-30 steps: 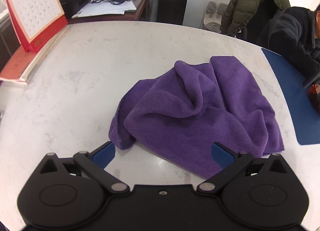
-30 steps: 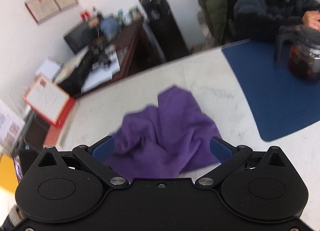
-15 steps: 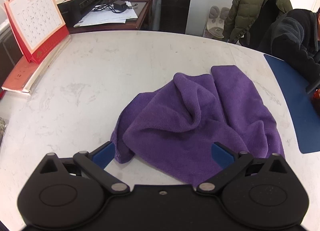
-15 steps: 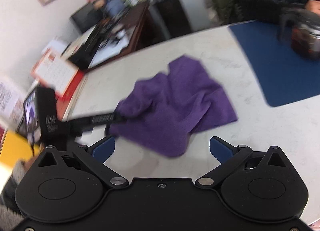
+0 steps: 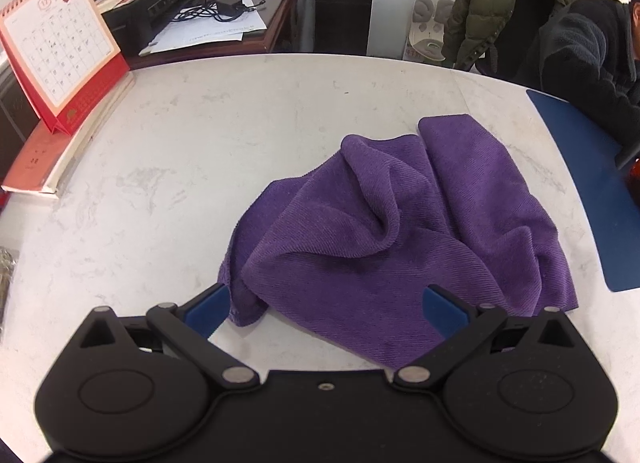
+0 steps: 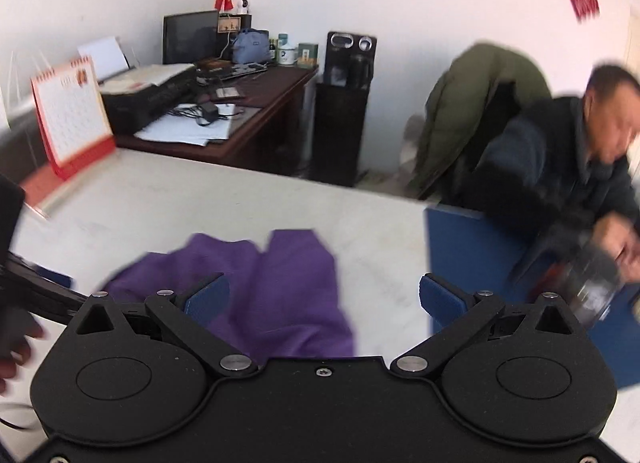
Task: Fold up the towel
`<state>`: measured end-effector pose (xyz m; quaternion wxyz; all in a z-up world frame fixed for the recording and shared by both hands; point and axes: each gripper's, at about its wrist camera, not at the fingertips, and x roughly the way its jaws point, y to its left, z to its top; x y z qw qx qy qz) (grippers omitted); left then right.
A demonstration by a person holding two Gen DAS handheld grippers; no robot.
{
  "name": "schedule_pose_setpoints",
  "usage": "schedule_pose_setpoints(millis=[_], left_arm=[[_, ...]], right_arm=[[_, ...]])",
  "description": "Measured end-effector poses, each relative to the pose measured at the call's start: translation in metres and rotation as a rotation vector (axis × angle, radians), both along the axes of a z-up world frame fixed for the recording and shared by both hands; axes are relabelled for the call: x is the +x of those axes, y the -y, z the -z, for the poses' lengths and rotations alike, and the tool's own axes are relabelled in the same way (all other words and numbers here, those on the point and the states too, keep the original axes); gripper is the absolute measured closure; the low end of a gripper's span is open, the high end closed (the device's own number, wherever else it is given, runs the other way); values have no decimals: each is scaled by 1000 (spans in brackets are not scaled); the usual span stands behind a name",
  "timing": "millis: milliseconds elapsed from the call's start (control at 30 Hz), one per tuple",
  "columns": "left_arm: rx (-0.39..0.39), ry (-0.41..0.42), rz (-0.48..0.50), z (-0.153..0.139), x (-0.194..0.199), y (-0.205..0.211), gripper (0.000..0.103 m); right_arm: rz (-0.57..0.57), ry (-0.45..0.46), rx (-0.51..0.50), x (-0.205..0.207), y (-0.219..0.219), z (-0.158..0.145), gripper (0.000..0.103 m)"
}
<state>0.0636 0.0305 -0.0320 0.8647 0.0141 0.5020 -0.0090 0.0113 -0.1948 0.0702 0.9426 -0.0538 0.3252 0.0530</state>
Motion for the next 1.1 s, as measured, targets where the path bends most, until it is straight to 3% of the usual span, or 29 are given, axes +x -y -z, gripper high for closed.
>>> schedule_pose_setpoints(millis=[333,533,633,867,1100], left_arm=[[-57,-41,37,2,-3,6,0],[-59,-63,-2,5,-8,2,0],[-42,-60,-24,5,-9,-2,0],[-5,-40,-52,6,-4,-15,0],[32,-15,-80,7,3,-29,0]], right_arm=[[31,-33,81,27,13,15,0],[23,113,218,17,30,0,0],[-28,-38,314,31,38,13,0],[-9,-44,202,33,35,18,0],[4,-83,163,41,30,28,0]])
